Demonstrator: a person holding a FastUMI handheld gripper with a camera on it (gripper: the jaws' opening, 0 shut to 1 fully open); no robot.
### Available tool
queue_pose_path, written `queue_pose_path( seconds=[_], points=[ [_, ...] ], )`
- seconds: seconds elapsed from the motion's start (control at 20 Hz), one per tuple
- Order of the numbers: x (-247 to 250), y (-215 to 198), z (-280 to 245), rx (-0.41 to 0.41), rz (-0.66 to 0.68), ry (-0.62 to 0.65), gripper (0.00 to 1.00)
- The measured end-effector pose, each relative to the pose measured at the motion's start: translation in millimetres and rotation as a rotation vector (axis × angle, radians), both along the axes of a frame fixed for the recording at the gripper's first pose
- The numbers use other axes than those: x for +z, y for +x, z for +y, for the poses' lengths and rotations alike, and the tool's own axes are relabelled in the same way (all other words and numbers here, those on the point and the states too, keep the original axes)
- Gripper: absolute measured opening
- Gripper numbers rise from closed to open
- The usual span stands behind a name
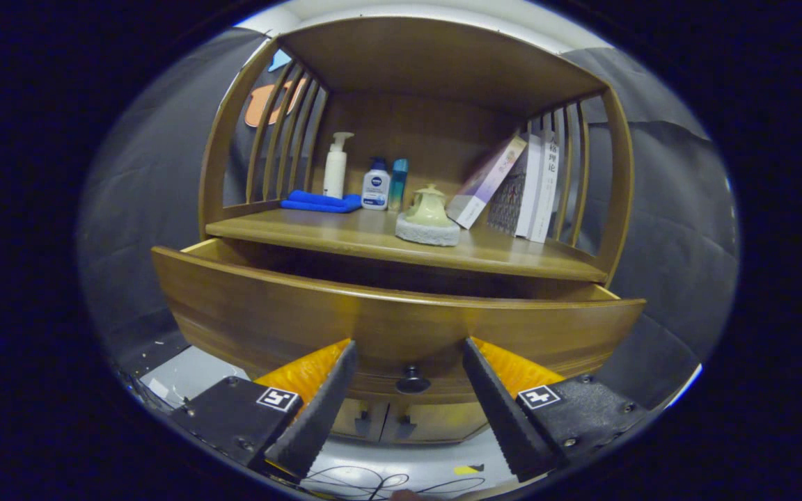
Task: Pull open the drawer, take out the items inside it, and place them on the countertop above the cabinet.
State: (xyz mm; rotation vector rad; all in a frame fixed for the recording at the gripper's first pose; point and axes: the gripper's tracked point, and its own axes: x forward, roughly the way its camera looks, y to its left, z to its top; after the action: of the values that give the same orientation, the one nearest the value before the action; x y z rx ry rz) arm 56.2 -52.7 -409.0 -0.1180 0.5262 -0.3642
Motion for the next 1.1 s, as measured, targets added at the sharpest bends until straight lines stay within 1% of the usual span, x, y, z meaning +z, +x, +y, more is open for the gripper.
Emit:
queue_pose_path(
  seconds=[0.5,0.65,0.8,0.9,0.95,1.1],
  points=[
    [-9,45,-16,-0.006,0.043,-0.015,1.00],
    [-12,55,-19,-0.009,0.048,-0.034,1.00],
    [-11,52,-18,-0.010,0.073,-0.076,1.00],
    [-8,50,-11,0.029,0.076,-0.032,1.00],
    [1,49,-7,0.044,0.059,-0.006,1.00],
    [45,40,0,0.090,-0.001,0.019,1.00]
  ],
)
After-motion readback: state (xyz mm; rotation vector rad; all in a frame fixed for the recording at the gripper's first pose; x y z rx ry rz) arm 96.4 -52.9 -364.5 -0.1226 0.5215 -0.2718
